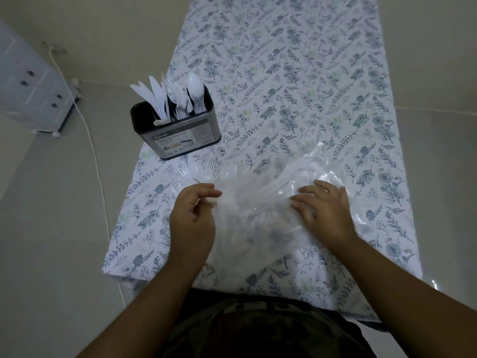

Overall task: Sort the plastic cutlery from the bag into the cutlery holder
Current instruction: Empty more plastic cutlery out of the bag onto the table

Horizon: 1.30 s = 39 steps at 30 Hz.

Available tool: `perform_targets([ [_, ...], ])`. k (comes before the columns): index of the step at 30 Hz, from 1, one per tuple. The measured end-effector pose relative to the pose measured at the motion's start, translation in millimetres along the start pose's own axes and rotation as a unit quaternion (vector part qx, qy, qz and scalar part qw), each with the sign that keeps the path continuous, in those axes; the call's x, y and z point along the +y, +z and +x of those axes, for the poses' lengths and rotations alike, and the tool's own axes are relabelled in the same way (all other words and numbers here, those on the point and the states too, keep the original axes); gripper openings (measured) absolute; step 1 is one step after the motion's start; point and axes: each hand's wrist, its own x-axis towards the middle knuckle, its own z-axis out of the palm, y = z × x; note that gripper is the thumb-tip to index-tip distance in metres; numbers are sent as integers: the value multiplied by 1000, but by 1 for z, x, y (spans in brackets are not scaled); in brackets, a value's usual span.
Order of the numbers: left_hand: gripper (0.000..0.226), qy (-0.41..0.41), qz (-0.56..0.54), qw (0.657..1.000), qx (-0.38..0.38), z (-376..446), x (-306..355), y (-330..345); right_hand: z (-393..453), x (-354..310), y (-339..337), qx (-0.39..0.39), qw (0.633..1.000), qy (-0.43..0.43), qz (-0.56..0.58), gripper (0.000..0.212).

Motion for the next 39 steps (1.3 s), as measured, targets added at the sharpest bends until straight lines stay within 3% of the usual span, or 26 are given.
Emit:
perform_targets([
  [2, 30, 59, 117, 990, -53, 0, -7, -1, 4, -4, -4, 34, 999, 7, 22, 25],
  [4, 31, 65, 166, 979, -102, -2, -13, -1, 8, -6, -14, 68, 998, 2, 18, 9],
  [7, 55, 16, 137, 976, -165, -4, -15, -6, 10, -9, -33, 93, 995, -19, -7, 12],
  [11, 59, 118, 202, 948, -216, -9, -26, -5, 6, -20, -64, 124, 990, -57, -28, 16],
  [24, 52, 129, 193, 945, -232, -39, -43, 18, -27, -56, -98, 190, 972, -127, -57, 16],
  [28, 66, 55, 135, 977, -159, -45, -39, 18, -23, -49, -95, 188, 973, -122, -48, 16],
  [30, 72, -51, 77, 990, -108, -45, -31, 17, -21, -39, -91, 180, 976, -113, -37, 17],
  [34, 52, -282, -101, 948, -109, -40, -18, 16, -16, -25, -80, 161, 983, -78, -50, 15],
  [39, 21, -292, -271, 911, -105, -38, -4, 15, -16, -50, -75, 97, 992, 80, -11, 18],
])
